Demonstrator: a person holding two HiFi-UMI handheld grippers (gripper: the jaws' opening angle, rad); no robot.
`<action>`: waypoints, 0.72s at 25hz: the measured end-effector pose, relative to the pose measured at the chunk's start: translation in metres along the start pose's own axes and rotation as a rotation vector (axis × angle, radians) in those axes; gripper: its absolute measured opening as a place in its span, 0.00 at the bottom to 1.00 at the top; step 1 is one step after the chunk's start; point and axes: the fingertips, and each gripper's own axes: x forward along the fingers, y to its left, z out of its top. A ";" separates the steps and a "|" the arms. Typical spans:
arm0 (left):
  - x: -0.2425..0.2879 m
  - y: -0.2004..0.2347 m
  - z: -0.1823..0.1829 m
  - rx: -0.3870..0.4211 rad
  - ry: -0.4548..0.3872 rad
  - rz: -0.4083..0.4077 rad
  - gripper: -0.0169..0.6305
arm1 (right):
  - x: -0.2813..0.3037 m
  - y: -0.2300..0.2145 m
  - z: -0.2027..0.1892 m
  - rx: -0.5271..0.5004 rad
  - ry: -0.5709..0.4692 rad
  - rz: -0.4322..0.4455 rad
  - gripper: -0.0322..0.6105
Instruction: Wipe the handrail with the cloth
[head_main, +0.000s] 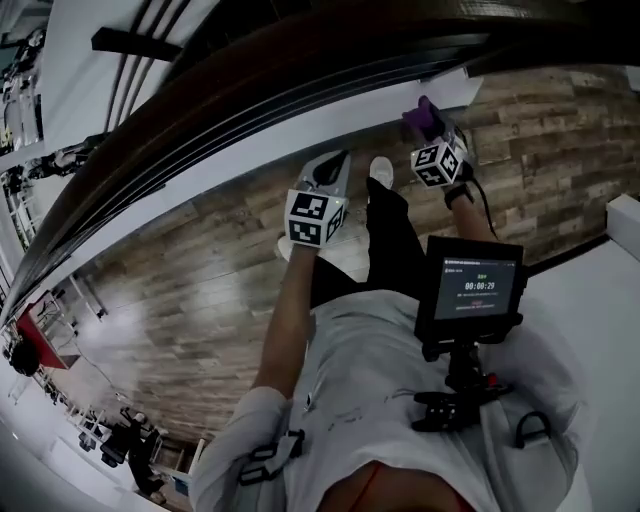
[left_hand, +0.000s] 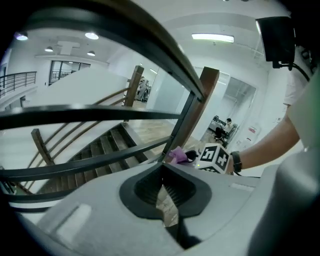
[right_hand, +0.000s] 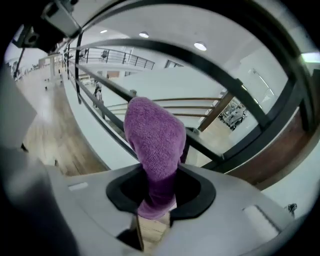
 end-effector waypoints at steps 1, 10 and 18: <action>-0.021 0.001 0.006 0.007 -0.019 0.008 0.03 | -0.026 0.011 0.016 0.041 -0.030 -0.002 0.22; -0.235 0.003 0.019 0.071 -0.255 0.126 0.02 | -0.240 0.135 0.159 0.395 -0.324 0.014 0.22; -0.411 0.016 0.048 0.168 -0.493 0.243 0.02 | -0.385 0.226 0.321 0.399 -0.658 0.053 0.22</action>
